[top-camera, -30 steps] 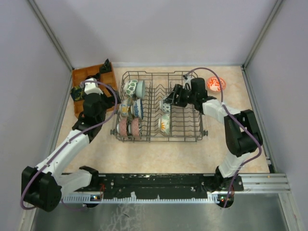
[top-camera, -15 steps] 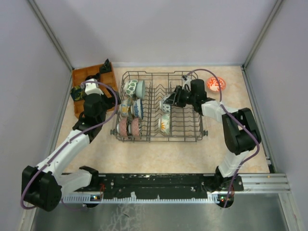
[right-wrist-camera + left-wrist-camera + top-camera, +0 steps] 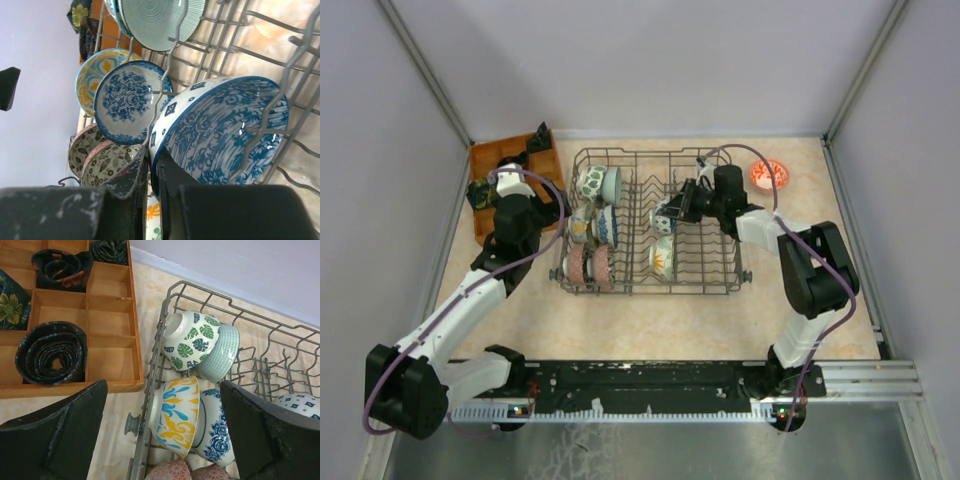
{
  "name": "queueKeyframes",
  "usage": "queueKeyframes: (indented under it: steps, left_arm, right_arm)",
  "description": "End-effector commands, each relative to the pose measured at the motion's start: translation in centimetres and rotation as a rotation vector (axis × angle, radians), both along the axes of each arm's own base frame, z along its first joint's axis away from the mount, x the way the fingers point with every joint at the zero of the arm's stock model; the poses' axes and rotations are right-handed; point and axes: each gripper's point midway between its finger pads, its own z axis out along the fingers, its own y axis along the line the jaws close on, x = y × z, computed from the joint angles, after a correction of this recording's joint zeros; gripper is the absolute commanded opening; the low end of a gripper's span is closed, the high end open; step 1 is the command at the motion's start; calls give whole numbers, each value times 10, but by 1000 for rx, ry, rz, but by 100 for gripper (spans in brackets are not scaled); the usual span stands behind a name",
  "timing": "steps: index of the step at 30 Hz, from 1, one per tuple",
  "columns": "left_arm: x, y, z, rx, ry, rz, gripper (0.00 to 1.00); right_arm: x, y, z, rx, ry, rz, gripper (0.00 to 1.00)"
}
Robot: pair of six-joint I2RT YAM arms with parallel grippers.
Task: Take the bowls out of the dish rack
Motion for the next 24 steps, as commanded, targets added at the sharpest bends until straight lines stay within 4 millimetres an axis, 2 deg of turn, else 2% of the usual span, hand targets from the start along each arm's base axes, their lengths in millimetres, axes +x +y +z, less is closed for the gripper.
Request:
queueKeyframes:
  steps: [1, 11, 20, 23, 24]
  left_arm:
    - [2, -1, 6, 0, -16, 1, 99]
    - [2, 0, 10, -3, -25, 4, 99]
    - [0, 0, 12, -9, -29, 8, 99]
    - [0, 1, 11, -9, -27, 9, 99]
    - [-1, 1, 12, -8, -28, 8, 99]
  right_arm:
    - [8, 10, 32, 73, -105, 28, 7]
    - [13, 17, 79, 160, -203, 48, 0]
    - [23, 14, 126, 131, -316, 25, 0]
    - [29, 10, 136, 102, -344, 4, 0]
    - [28, 6, 157, 99, -390, -8, 0]
